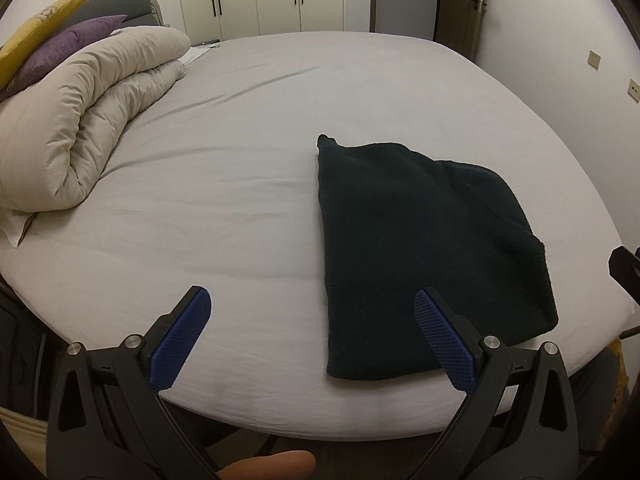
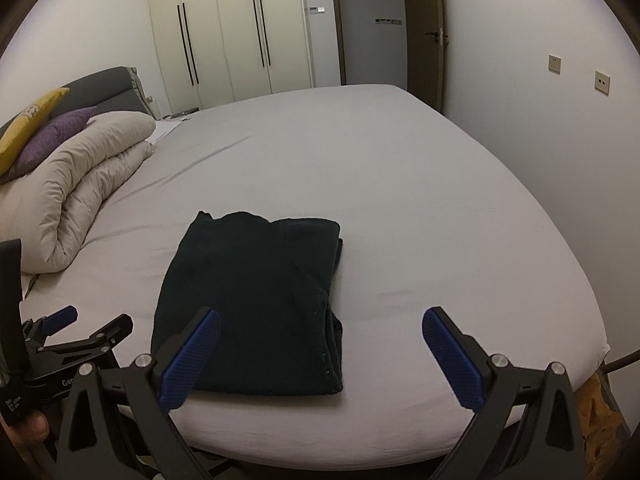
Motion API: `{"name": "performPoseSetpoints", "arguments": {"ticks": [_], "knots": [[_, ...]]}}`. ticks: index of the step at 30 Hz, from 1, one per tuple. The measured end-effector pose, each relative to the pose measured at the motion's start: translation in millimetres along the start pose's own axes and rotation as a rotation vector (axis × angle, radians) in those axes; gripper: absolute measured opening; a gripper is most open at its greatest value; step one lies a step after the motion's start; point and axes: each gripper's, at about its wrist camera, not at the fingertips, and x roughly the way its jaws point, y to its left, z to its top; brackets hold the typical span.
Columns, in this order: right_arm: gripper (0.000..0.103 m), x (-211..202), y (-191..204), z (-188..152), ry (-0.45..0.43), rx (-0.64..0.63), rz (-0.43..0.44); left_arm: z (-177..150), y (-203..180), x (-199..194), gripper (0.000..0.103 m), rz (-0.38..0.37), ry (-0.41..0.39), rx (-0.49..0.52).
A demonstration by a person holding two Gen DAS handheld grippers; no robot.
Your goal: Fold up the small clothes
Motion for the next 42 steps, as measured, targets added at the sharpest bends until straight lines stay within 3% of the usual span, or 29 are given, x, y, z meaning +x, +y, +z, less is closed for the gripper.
{"name": "performPoseSetpoints", "arguments": {"ticks": [42], "knots": [[0.103, 4.6, 4.1, -9.8, 0.024, -0.021, 0.004, -5.7, 3.0, 5.2, 0.103, -0.001, 0.009, -0.011]]}}
